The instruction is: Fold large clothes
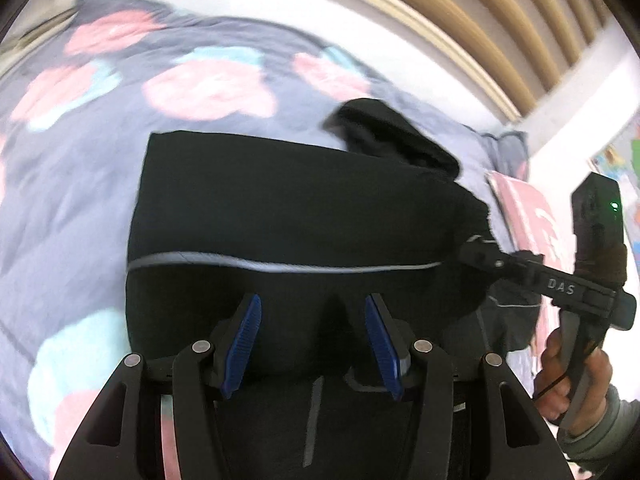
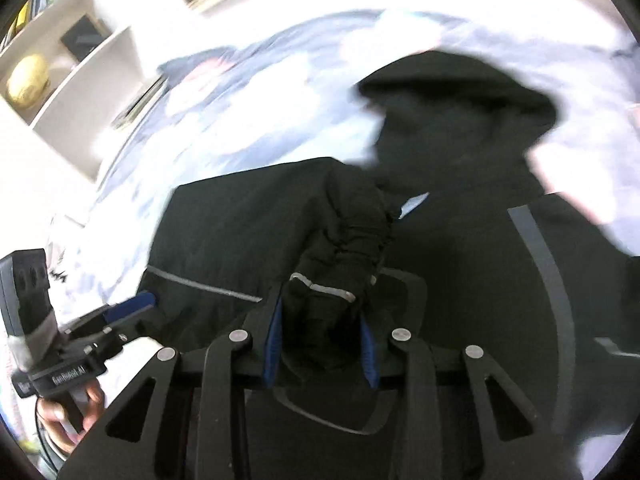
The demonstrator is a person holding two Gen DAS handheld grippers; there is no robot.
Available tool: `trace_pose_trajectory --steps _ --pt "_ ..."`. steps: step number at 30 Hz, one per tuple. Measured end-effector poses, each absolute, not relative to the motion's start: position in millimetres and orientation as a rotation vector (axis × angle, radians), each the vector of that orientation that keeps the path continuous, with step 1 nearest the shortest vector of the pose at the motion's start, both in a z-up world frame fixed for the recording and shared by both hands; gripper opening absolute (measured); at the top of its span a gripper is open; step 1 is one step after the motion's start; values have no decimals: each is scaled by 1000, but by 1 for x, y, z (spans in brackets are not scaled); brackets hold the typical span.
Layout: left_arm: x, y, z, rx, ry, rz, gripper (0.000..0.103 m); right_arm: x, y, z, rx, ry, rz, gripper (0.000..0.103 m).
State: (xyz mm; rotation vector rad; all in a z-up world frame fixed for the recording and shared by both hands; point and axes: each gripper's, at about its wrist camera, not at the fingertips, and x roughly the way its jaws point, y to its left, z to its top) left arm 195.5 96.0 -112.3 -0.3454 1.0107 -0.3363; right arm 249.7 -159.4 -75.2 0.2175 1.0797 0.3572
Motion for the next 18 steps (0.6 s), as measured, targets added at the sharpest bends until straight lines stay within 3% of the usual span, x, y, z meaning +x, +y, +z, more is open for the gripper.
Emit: trace_pose_trajectory --steps 6,14,18 --pt "224 38 -123 -301 1045 -433 55 224 -250 -67 137 1038 82 36" --pt "256 -15 -212 -203 1269 -387 55 205 -330 -177 235 1298 -120 36" --pt "258 -15 -220 -193 1274 -387 55 200 -341 -209 320 1359 -129 38"
